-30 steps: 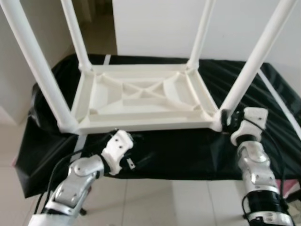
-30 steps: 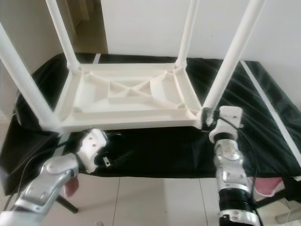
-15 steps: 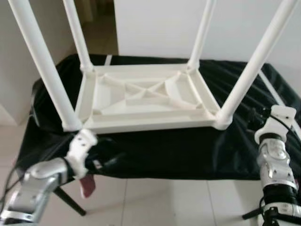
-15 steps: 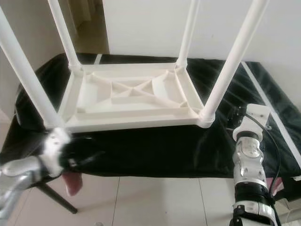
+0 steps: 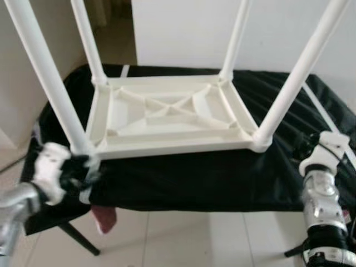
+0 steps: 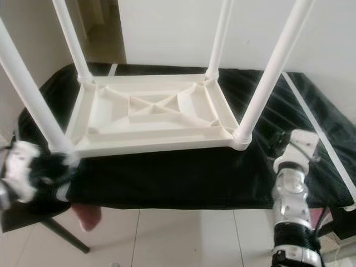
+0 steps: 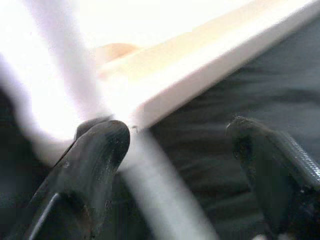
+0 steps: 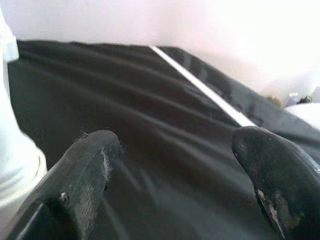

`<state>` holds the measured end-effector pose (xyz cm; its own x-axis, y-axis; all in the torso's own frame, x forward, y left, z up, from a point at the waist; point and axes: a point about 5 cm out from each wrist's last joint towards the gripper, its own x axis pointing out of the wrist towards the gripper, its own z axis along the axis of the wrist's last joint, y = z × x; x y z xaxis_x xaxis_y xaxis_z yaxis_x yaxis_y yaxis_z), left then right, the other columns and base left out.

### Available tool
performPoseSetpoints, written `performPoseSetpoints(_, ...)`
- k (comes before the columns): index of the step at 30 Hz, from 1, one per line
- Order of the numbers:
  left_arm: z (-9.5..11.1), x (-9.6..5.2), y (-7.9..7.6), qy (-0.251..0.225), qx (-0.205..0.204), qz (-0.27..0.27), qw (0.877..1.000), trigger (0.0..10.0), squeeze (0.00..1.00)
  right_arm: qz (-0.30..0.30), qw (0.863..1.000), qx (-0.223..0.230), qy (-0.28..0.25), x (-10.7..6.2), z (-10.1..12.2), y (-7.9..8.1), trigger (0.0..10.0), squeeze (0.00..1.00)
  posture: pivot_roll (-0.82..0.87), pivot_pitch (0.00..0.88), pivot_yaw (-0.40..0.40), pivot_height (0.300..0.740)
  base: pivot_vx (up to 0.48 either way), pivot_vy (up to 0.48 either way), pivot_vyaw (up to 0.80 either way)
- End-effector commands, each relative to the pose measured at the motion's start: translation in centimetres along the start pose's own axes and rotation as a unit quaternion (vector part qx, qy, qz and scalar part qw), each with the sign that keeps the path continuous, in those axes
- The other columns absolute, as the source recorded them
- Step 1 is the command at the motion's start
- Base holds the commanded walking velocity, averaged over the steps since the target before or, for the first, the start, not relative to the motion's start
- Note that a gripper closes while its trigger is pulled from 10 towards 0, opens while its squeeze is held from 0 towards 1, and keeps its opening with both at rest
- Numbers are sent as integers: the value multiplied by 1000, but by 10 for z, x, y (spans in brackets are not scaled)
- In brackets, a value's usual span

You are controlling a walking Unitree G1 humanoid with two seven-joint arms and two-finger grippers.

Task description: Building children table

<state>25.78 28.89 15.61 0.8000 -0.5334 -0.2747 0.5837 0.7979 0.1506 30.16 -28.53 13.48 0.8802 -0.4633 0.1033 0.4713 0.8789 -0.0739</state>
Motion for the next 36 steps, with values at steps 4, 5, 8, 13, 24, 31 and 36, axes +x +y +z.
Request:
performPoseSetpoints(4,1,-25,21,17,5,22,1000,10000,0,17,1000,1,-10,0,5,9,10000,0,78,41,-49,740,0,0,0)
performPoseSetpoints(5,0,-30,23,26,5,22,999,10000,0,27,1000,4,-13,0,6,11,10000,0,78,41,-49,740,0,0,0)
performPoseSetpoints(8,-1,-38,34,34,11,48,998,10000,0,65,997,21,-32,-5,11,19,10000,0,70,56,-48,740,0,0,0)
performPoseSetpoints(13,3,-44,53,26,17,102,994,10000,0,104,993,34,-37,-12,12,29,10000,0,70,59,-48,740,0,0,0)
performPoseSetpoints(24,35,-10,86,-40,54,248,966,10000,0,257,964,64,-4,-38,2,75,10000,0,60,51,-41,740,0,0,0)
performPoseSetpoints(31,42,19,83,-77,30,252,964,10000,0,308,949,62,18,-52,-5,89,10000,0,49,45,-35,740,0,0,0)
performPoseSetpoints(36,43,44,72,-100,24,238,966,10000,0,326,943,61,24,-55,-7,92,10000,0,39,44,-33,740,0,0,0)
